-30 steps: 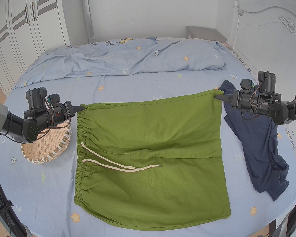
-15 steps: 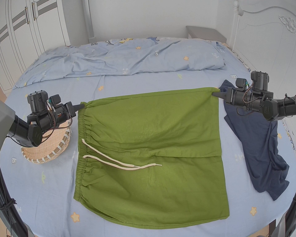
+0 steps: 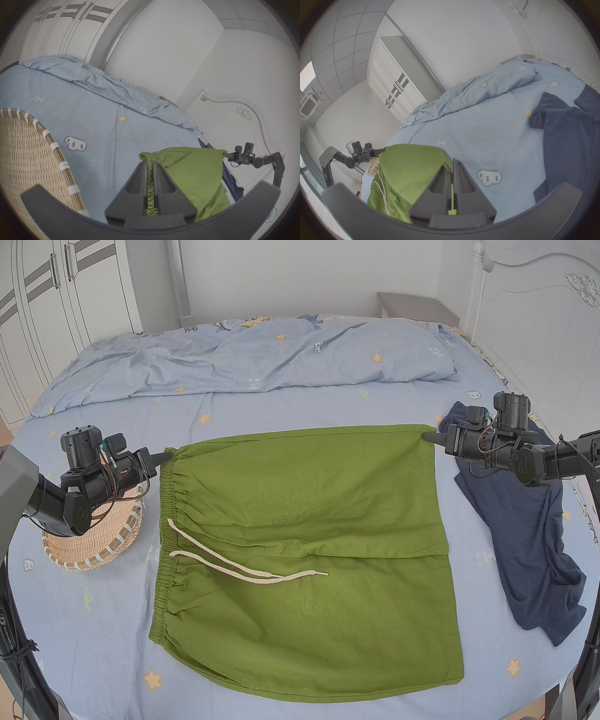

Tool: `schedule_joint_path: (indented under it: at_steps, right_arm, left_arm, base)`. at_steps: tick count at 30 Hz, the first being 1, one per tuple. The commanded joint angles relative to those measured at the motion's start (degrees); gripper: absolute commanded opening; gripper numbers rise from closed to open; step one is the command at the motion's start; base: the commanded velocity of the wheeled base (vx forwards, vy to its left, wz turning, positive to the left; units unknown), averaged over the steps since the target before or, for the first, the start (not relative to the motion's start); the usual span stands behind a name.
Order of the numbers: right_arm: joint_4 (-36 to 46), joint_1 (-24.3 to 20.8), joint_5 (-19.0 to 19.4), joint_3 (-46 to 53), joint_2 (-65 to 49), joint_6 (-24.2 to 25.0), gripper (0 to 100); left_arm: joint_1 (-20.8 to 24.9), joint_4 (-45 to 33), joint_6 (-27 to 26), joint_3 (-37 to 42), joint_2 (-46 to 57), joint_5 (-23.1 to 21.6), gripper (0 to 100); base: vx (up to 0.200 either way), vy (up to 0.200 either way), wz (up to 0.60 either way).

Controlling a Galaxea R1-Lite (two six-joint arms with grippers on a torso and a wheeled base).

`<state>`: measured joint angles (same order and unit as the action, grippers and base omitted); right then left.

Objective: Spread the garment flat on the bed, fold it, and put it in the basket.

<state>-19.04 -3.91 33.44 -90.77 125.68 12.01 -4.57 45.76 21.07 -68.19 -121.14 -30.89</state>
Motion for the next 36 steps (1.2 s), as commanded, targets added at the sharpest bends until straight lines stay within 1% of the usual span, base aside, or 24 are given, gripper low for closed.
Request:
schedule_joint_path:
  at_steps: [1,7,9,17,18,27,32,33,36]
  right_arm:
    - [0.1,0.1,-0.1,-1.2,2.0,0.0,0]
    - [0.5,0.2,-0.8,-2.0,3.2,0.0,0]
    - [0.7,0.1,-1.8,-2.7,4.1,0.0,0]
    - [2.1,-0.1,-1.9,-3.4,4.9,0.0,0]
    - [2.3,-0.2,-1.9,-3.5,5.1,0.0,100]
    - [2.4,-0.1,-1.9,-3.6,5.2,0.2,100]
    - [2.5,0.2,-1.9,-2.8,4.6,0.8,100]
    - [2.5,0.4,-1.9,-0.7,2.3,1.7,100]
    - [2.4,1.0,-1.5,5.3,-4.0,3.5,100]
  left_arm:
    - [-0.1,0.6,0.0,-1.1,-1.4,0.1,0]
    - [0.5,1.3,0.0,-2.0,-2.4,0.2,0]
    - [0.5,1.6,0.0,-2.5,-3.1,0.2,0]
    - [0.5,1.7,0.0,-2.9,-4.3,0.3,0]
    - [0.5,1.7,0.0,-2.9,-4.3,0.5,100]
    - [0.7,3.2,0.0,-3.3,-4.2,1.0,100]
    - [1.4,4.2,0.1,-2.0,-3.2,1.1,100]
    - [3.0,4.2,1.0,-0.6,-0.5,2.2,100]
    - [4.0,3.5,4.5,1.7,4.4,4.5,100]
  base:
    - [0.0,0.0,0.0]
    - [0.0,0.0,0.0]
    - [0.0,0.0,0.0]
    - [0.0,0.0,0.0]
    - [0.0,0.0,0.0]
    - [0.0,0.0,0.0]
    - [0.0,0.0,0.0]
    - [0.0,0.0,0.0]
    - [0.0,0.0,0.0]
